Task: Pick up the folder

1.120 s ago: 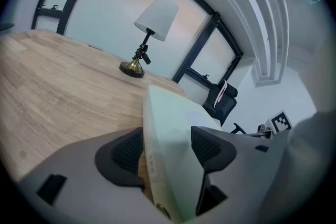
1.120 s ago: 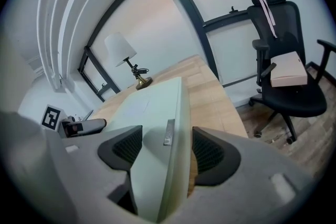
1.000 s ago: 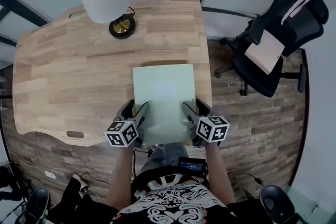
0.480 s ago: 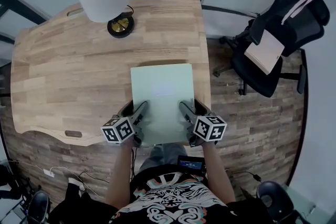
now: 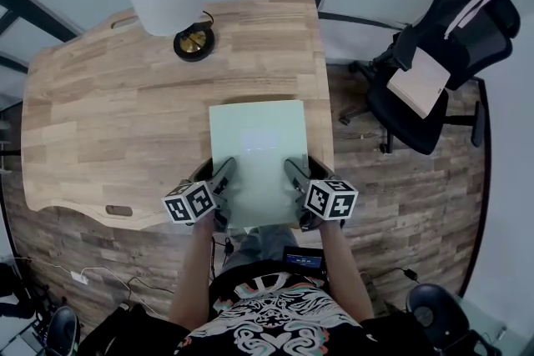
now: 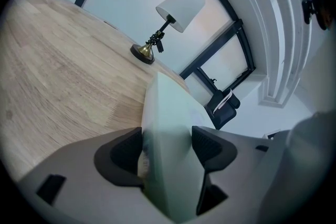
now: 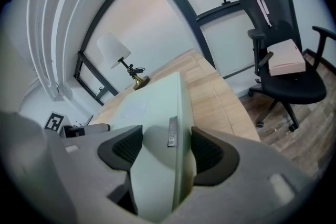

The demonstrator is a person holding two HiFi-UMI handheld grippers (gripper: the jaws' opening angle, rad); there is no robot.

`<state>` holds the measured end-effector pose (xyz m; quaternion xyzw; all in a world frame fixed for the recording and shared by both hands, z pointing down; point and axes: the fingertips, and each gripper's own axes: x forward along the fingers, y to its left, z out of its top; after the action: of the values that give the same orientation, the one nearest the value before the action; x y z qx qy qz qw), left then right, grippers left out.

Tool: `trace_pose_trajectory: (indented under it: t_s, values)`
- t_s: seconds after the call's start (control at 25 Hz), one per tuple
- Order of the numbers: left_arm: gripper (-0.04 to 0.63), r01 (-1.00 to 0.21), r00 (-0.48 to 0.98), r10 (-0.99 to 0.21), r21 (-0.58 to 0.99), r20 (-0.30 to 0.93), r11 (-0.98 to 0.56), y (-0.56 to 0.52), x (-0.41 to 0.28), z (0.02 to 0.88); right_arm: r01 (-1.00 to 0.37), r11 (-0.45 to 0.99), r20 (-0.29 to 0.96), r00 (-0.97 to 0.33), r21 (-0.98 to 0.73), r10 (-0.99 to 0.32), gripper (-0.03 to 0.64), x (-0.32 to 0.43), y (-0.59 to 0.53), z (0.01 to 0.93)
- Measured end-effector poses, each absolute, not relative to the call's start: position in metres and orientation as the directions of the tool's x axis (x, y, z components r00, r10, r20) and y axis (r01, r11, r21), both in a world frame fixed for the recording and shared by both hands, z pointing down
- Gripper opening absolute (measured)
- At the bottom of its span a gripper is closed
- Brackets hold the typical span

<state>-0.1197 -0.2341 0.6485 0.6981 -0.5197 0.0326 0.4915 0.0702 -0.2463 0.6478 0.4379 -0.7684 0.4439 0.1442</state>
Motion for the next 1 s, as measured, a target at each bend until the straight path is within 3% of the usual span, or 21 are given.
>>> trace_pose_trajectory:
  t_s: [1.0]
  values:
    - [0.281,-0.761,0.462,-0.765,0.644,0.449,-0.081,-0.218,-0.123,0.569,-0.807,0.264,0.520,-0.553,-0.528,-0.652,0.279,0.071,-0.224,0.567]
